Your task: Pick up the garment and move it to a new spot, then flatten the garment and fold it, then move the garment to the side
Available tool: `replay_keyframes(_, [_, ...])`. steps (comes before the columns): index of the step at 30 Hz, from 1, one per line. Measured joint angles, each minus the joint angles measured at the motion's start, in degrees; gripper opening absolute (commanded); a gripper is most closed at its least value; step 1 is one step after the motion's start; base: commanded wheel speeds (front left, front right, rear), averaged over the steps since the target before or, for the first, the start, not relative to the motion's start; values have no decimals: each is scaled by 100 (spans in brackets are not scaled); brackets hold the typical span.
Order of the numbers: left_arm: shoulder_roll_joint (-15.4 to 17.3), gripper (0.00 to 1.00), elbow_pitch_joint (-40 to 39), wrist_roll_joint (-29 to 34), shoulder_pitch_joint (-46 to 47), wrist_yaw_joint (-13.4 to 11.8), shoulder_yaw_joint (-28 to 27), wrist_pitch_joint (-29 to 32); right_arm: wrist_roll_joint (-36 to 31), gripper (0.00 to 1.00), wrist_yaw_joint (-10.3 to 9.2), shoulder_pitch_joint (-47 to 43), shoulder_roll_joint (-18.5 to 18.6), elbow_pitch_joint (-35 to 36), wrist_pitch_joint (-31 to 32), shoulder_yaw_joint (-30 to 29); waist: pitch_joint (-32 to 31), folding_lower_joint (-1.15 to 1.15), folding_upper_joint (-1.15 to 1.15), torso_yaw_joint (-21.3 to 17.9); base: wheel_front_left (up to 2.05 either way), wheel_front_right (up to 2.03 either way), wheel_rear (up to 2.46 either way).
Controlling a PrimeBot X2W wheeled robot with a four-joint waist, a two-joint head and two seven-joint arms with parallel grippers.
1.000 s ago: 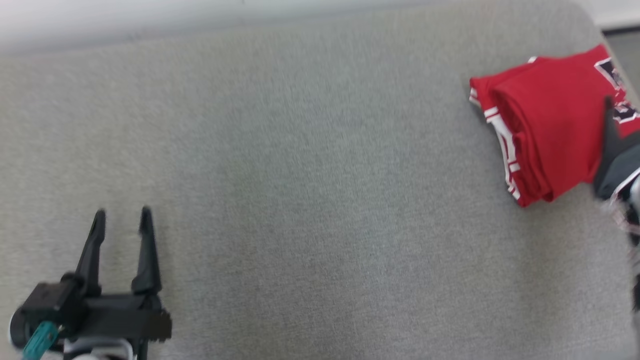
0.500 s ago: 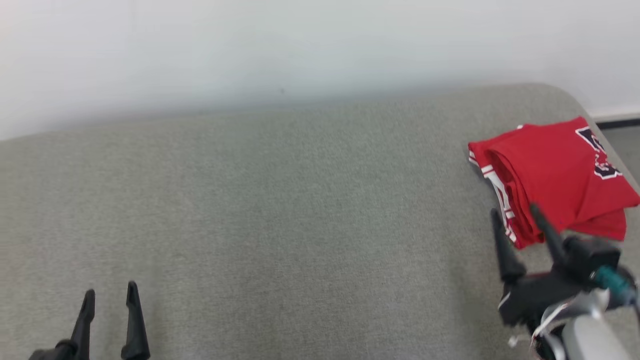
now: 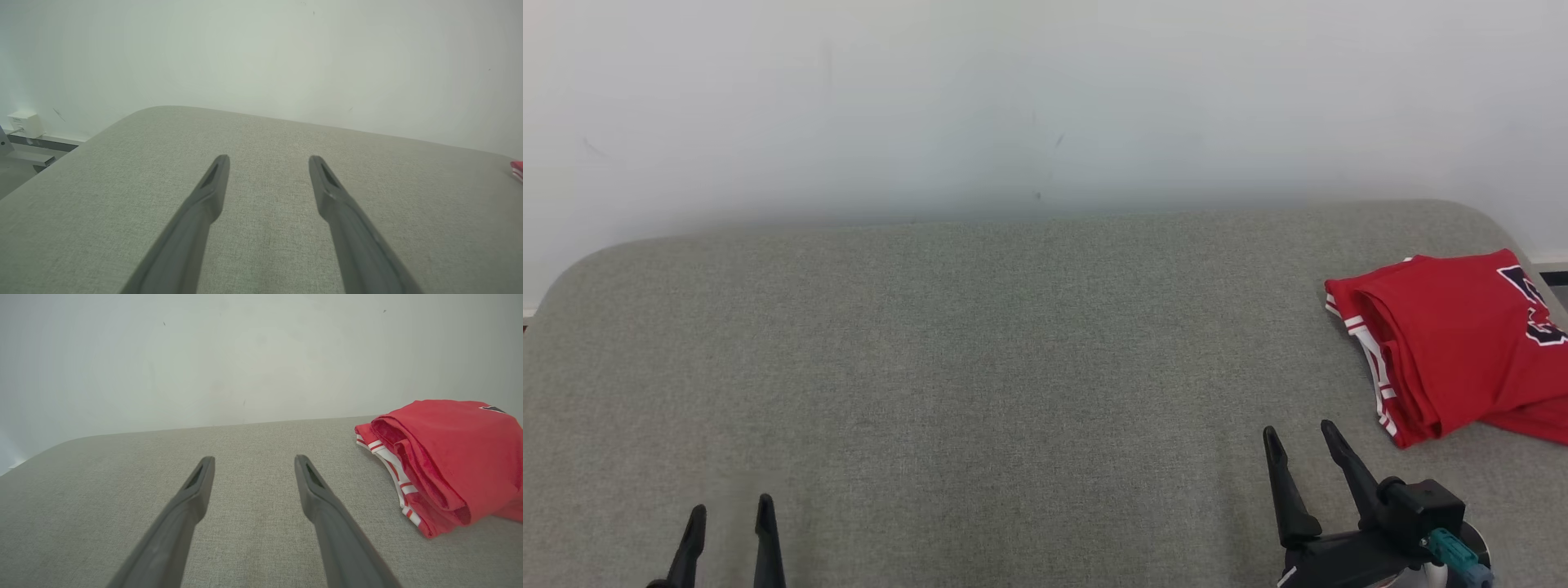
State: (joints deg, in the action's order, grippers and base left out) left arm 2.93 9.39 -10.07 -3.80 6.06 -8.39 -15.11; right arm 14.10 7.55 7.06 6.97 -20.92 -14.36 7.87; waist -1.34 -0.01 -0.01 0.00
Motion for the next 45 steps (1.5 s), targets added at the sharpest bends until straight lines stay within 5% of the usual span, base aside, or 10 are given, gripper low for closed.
replay_keyframes(12, [-3, 100, 67, -5, 1, 9, 227, 0, -274, 100, 0, -177, -310, -47, -56, -390, -53, 1, 1, 3, 0, 0, 0])
replay_keyframes(45, [-3, 100, 46, -27, 96, 10, 342, 0, -311, 100, 0, -240, -391, -19, -62, -311, -27, 2, 1, -36, 0, 0, 0])
